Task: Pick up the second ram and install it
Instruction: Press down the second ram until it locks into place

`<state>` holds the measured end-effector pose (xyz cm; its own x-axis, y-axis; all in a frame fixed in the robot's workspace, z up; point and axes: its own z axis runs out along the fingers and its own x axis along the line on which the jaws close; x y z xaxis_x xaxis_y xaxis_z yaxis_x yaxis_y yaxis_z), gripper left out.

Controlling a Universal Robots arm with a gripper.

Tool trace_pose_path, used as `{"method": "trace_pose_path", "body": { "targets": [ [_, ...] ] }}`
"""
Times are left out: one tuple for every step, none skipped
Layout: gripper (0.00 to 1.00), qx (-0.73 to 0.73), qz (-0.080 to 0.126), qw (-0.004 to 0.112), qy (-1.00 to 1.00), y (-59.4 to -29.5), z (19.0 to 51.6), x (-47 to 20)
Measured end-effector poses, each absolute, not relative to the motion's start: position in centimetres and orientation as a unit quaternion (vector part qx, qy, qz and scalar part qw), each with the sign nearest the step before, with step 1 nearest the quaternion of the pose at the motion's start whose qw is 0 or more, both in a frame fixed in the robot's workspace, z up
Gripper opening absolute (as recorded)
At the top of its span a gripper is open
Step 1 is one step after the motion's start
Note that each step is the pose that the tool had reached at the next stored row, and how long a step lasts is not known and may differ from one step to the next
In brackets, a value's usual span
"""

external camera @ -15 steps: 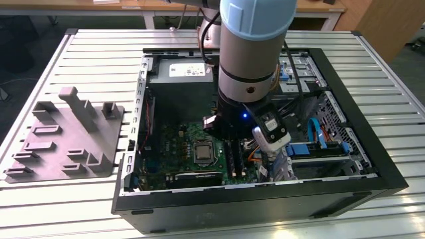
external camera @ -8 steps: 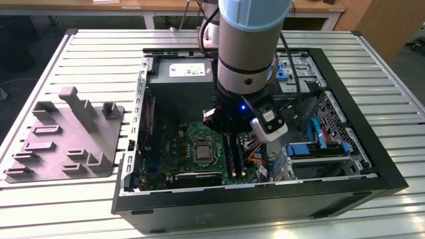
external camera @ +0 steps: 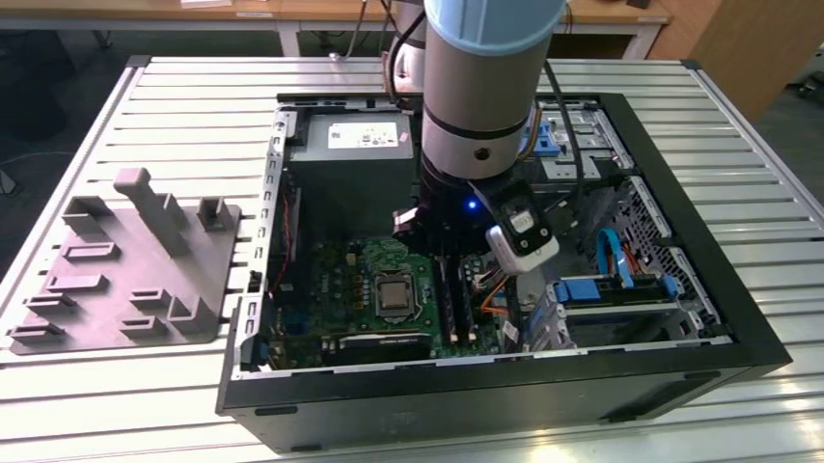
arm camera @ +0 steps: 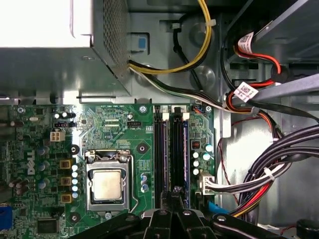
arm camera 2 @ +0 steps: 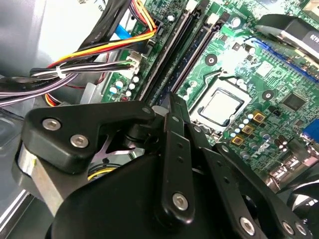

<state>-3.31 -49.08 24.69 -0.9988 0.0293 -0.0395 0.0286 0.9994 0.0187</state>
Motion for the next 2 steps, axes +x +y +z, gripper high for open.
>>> {"method": "trace_pose_path", "body": {
  "targets": [
    [0.11, 0.015, 0.009, 0.020, 1.000, -49.08, 24.70, -3.31],
    [0.11, 0.014, 0.009, 0.020, 1.000, -49.08, 24.70, -3.31]
  ]
}}
